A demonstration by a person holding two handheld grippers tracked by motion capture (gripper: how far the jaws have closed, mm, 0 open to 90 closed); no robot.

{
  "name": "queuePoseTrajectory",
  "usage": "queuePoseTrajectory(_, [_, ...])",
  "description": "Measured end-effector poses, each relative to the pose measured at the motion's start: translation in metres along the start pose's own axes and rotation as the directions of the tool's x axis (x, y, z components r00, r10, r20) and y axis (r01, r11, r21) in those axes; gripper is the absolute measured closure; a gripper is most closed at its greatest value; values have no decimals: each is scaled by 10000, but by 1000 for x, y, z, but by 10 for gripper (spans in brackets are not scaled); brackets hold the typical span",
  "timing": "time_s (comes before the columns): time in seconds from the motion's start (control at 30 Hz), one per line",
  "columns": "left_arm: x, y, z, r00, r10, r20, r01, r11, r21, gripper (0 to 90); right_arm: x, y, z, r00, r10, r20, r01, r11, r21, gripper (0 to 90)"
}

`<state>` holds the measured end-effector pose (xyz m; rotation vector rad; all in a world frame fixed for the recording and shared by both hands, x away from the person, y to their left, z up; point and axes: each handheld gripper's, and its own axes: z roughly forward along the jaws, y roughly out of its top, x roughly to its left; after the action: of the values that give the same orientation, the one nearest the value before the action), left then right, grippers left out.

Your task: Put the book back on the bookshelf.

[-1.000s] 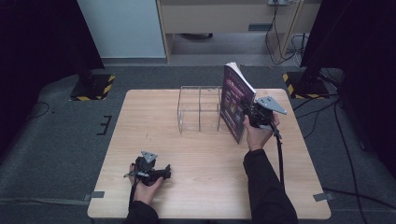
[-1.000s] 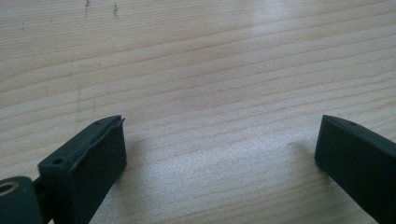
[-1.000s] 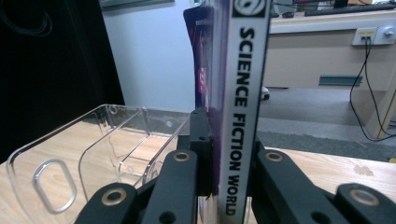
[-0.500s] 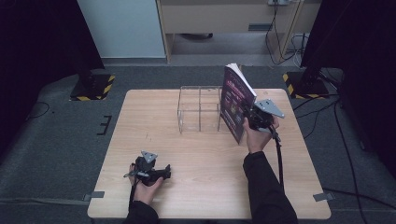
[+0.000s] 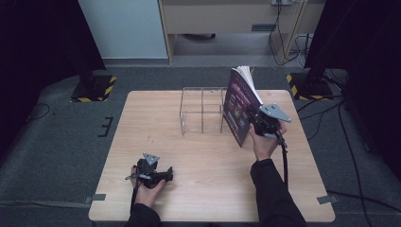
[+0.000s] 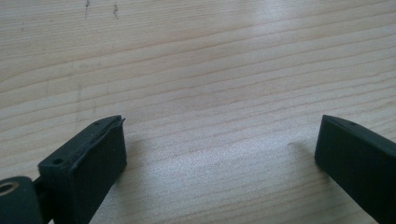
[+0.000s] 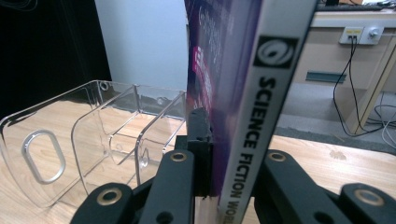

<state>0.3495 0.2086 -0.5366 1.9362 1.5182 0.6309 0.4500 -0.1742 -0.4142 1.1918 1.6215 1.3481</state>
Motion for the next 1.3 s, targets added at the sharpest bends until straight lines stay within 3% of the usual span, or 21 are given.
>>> queuePoseTrajectory(0.1, [0,0,0,10000,2,2,-2,10000,1,14,-1,2,-1,9997,235,41,-236,9996,140,823])
queuePoseTrajectory(0.63, [0,0,0,10000,2,1,-2,10000,-1,14,12,4,9,9896,645,1288,-633,9979,-126,826])
queuePoseTrajectory(0.9, [0,0,0,10000,3,0,-3,10000,1,14,10,6,10,9916,610,1137,-609,9981,-45,819])
queuePoseTrajectory(1.2, [0,0,0,10000,6,-1,-6,10000,2,14,8,8,6,9953,224,940,-236,9997,112,675])
queuePoseTrajectory(1.3, [0,0,0,10000,3,-1,-3,10000,0,13,7,7,5,9964,198,819,-206,9998,86,673])
